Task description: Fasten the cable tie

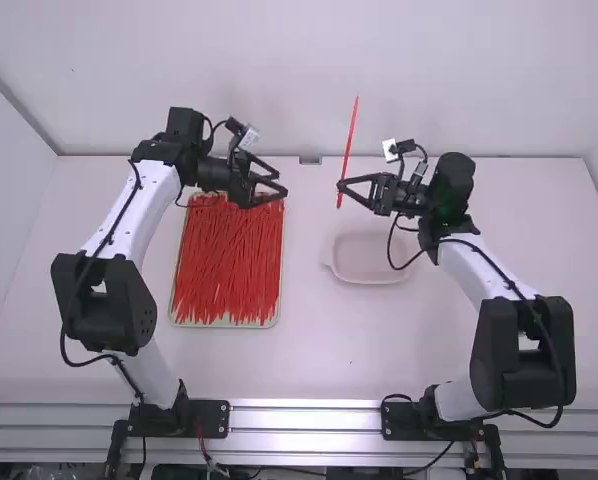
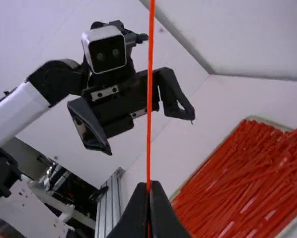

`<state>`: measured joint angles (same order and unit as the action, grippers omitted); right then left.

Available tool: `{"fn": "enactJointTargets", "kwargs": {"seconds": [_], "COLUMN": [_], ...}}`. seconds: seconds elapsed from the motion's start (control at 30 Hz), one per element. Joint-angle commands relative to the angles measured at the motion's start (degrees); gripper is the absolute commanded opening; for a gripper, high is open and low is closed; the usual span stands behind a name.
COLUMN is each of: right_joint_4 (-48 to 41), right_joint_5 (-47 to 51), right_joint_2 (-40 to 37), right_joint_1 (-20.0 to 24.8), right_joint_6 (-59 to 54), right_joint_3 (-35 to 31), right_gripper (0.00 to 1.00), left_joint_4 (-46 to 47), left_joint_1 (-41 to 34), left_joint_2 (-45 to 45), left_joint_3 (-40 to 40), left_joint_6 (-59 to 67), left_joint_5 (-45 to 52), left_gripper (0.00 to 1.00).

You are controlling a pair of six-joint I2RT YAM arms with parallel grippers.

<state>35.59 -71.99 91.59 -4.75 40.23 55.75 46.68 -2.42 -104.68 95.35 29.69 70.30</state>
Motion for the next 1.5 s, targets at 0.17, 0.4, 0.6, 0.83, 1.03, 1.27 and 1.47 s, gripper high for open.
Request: {"fn": "enactJointTargets", "kwargs": {"seconds": [0.17, 0.4, 0.6, 0.83, 1.03, 1.27, 1.47], "right_joint_4": [-14.6, -28.7, -37.6, -36.9, -28.4, -19.5, -18.4], "right_joint_5": [0.0, 0.3, 9.9, 22.2, 33.1, 39.2, 39.2], "right_joint_2": [-1.2, -1.2, -1.2, -1.2, -1.2, -1.2, -1.2], "right_joint_1": [3.1, 6.0, 6.3, 3.8, 1.6, 1.6, 2.4], "right_joint_6": [-18.2, -30.7, -36.4, -36.4, -32.3, -31.0, -31.0], "right_joint_3": [-0.3, -0.3, -1.3, -5.9, -13.4, -21.1, -22.4], "right_gripper": [0.0, 0.0, 0.0, 0.0, 0.0, 0.0, 0.0], "left_joint_4": [5.6, -2.3, -5.2, -8.3, -16.6, -19.5, -19.6], "left_joint_1": [0.6, 2.4, 2.4, 2.4, 2.4, 2.4, 2.4], "left_joint_2": [-0.1, -0.1, -0.1, -0.1, -0.1, -0.1, -0.1], "left_joint_3": [-0.6, -6.6, -10.8, -15.6, -21.9, -25.5, -25.7], "left_joint_6": [9.6, 1.0, -0.7, -1.9, -7.4, -8.5, -8.5], "left_joint_5": [0.5, -1.7, -3.2, -5.8, -9.3, -9.5, -9.5], "left_gripper": [0.99, 0.99, 0.99, 0.99, 0.99, 0.99, 0.99]}}
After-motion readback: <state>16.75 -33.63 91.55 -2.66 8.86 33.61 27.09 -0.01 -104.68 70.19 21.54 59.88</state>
